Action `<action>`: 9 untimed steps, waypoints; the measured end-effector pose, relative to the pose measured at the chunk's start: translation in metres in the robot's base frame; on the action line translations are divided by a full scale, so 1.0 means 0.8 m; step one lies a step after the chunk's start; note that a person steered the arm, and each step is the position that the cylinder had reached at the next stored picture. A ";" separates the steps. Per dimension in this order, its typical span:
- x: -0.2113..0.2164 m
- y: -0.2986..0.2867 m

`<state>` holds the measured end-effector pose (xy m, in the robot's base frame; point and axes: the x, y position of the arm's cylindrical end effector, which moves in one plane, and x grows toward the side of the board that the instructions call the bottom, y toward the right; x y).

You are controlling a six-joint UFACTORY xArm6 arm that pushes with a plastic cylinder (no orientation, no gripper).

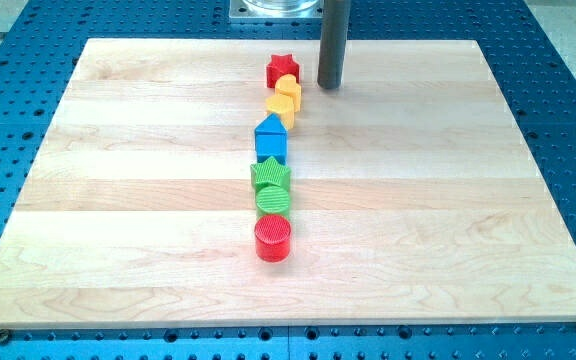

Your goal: Adjust the red star and yellow heart to the line of blocks

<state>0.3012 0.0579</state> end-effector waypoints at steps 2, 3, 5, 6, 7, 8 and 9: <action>0.012 -0.028; 0.012 -0.037; 0.012 -0.043; 0.012 -0.038; 0.012 -0.038; 0.009 -0.045; 0.002 -0.041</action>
